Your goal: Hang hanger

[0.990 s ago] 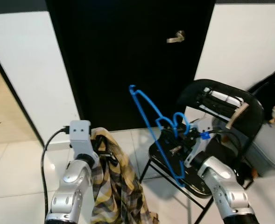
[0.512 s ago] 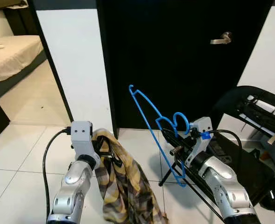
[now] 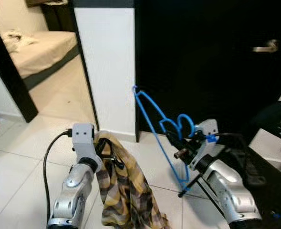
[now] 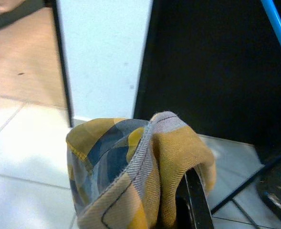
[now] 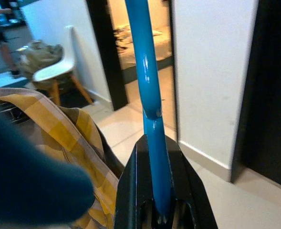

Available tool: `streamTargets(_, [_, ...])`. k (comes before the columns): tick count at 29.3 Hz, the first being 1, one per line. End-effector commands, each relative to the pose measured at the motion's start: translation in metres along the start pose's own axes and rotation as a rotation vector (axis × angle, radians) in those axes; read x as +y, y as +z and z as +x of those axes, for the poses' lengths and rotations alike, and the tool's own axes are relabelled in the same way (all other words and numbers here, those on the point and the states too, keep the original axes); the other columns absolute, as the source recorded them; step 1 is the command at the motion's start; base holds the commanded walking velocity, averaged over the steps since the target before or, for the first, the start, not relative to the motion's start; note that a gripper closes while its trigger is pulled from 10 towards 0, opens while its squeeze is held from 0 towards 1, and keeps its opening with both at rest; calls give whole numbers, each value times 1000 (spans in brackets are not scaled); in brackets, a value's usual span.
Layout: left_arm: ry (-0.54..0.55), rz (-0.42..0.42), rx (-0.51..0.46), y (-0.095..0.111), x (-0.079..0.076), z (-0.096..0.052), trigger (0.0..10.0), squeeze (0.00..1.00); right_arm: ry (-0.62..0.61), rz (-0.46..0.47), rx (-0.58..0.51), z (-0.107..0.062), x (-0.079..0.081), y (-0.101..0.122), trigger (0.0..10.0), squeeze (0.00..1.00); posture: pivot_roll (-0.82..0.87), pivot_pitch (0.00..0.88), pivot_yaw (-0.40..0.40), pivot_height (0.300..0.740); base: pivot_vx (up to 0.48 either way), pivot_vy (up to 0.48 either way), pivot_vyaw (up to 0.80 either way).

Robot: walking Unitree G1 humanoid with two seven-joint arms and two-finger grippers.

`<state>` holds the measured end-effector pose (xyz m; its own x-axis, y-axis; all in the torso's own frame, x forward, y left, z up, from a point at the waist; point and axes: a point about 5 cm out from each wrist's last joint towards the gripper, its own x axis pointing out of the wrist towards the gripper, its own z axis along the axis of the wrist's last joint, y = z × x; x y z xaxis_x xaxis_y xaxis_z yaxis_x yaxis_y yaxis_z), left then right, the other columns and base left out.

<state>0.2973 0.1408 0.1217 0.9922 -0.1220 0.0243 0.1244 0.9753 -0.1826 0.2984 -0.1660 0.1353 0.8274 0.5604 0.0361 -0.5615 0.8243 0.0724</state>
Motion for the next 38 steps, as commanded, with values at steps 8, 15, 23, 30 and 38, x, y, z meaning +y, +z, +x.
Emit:
streamTargets(8, [8,7,-17,3,-1,4,10000,0,4,11,6,-2,-1,-2,10000,0,-132,0,1,740,0,0,654])
streamTargets(15, [7,5,-18,4,-1,6,10000,0,8,14,10,-3,-1,-2,10000,0,-133,0,0,740,0,0,653])
streamTargets(23, [7,3,-19,4,-2,6,10000,0,6,15,13,-4,-2,-2,10000,0,-137,0,0,740,0,0,650])
streamTargets(30, [-18,20,-19,6,-6,7,10000,0,3,15,16,-5,-3,-2,10000,0,-148,0,3,740,0,0,651])
streamTargets(38, [-57,51,-22,8,-11,10,10000,0,-1,16,15,-5,-4,-1,10000,0,-155,0,5,740,0,0,651])
